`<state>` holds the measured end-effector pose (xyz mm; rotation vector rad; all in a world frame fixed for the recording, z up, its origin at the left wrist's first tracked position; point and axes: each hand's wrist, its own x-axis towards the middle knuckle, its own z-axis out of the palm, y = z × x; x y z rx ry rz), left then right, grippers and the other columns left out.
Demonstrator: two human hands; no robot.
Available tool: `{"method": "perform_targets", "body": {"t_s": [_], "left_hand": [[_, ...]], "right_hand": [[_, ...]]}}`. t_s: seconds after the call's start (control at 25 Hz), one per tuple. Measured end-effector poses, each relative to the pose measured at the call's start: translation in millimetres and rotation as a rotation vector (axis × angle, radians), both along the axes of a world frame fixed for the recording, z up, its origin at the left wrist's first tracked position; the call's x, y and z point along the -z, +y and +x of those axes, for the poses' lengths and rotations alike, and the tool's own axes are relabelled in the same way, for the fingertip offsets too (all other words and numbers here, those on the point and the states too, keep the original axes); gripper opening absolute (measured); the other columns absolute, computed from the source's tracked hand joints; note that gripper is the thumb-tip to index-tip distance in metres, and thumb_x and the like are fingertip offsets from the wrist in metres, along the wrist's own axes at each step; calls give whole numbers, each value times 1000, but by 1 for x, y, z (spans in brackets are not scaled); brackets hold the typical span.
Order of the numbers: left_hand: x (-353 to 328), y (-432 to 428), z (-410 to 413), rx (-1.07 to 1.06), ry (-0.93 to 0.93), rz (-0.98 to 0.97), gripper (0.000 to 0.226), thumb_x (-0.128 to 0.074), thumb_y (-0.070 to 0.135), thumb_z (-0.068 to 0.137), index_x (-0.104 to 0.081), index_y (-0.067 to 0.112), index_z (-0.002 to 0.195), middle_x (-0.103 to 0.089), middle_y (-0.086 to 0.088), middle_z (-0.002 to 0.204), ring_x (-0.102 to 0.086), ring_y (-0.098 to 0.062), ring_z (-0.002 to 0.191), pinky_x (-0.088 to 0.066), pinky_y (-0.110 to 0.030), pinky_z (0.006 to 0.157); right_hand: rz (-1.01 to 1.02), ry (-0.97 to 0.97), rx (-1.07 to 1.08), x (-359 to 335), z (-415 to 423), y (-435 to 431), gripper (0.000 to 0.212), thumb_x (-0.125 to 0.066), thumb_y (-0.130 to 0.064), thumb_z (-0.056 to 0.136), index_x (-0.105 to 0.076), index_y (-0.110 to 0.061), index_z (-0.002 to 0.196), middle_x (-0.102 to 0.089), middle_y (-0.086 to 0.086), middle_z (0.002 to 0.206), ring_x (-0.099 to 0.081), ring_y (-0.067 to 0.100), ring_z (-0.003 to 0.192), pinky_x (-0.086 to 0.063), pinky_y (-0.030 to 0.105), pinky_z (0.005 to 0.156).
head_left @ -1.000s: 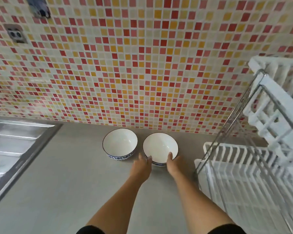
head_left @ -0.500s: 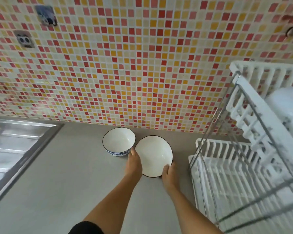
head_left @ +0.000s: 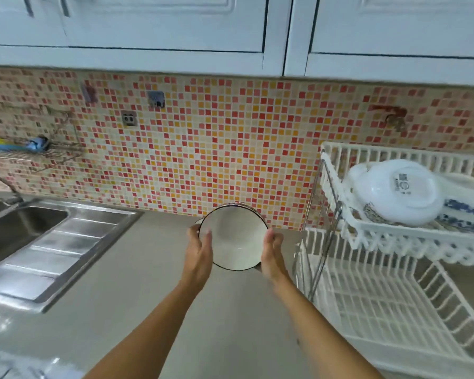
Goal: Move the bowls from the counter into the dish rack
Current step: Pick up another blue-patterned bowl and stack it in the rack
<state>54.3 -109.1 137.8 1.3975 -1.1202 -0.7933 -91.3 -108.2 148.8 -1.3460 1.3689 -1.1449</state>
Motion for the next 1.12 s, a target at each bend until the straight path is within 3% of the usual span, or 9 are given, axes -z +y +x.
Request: {"method": "perform_targets", "body": {"t_s": [0.12, 0.2, 0.32, 0.44, 0.6, 0.72, 0.84, 1.0, 1.12], "left_hand": [[-38, 34, -5, -8, 244, -62, 64, -23, 68, 88, -31, 25, 135, -39, -1, 141, -43, -24, 127, -40, -54, 105], [-64, 48, -10, -15, 300, -91, 91, -21, 88, 69, -30, 32, 140, -30, 2, 152, -35, -21, 138, -33, -54, 111], [-104, 61, -25, 63, 250, -195, 78, -22, 76, 74, -42, 22, 126, -43, -2, 134, -47, -21, 123, -43, -47, 103], [-144, 73, -51, 223, 253, -316, 75, -29, 64, 73, -48, 13, 125, -52, -6, 121, -54, -12, 104, -46, -26, 82], [-187, 74, -98, 476, 138, -447, 54, -29, 49, 92, -56, 15, 123, -65, -5, 116, -58, -14, 102, -42, -31, 88], [-212, 73, -147, 636, -58, -464, 94, -39, 87, 64, -43, 26, 135, -58, 5, 124, -55, -4, 113, -38, -26, 99], [-229, 68, -203, 720, -156, -500, 107, -50, 92, 43, -32, 42, 135, -51, 26, 116, -57, 20, 98, -44, -3, 80], [-240, 31, -292, 858, -342, -410, 102, -64, 78, 53, -22, 47, 140, -43, 5, 146, -53, -13, 125, -47, -40, 102], [-236, -3, -342, 963, -468, -302, 105, -76, 60, 56, -22, 34, 143, -47, -2, 139, -56, -17, 119, -55, -38, 95]], "right_hand": [[-95, -135, -81, -40, -6, 29, 75, -19, -83, 72, -23, -31, 126, -40, 6, 136, -47, 23, 120, -40, 49, 105], [-175, -136, -81, -68, -15, 48, 48, -26, -71, 83, -28, -34, 112, -47, -4, 116, -51, 10, 106, -45, 30, 96], [-336, -146, -80, -103, -36, 70, 22, -31, -39, 97, -28, -27, 116, -48, -19, 101, -49, -12, 92, -40, 1, 76], [-501, -110, -113, -136, -72, 92, 47, -35, -50, 90, -24, -34, 132, -46, -24, 120, -48, -17, 110, -39, 1, 88], [-628, 10, -160, -183, -144, 111, 84, -44, -62, 80, -8, -28, 147, -30, -39, 126, -35, -39, 102, -30, -11, 79], [-650, 111, -200, -212, -213, 116, 96, -50, -77, 65, -14, -38, 146, -33, -31, 139, -40, -22, 119, -36, 1, 94], [-641, 178, -242, -231, -290, 106, 94, -68, -66, 61, -26, -42, 141, -32, -21, 147, -43, 5, 132, -42, 28, 107], [-542, 327, -271, -238, -398, 83, 106, -81, -54, 53, -26, -43, 142, -26, -10, 154, -34, 11, 139, -34, 40, 113], [-500, 401, -269, -226, -455, 60, 94, -85, -45, 54, -36, -46, 134, -37, -8, 147, -43, 11, 133, -41, 41, 109]]}}
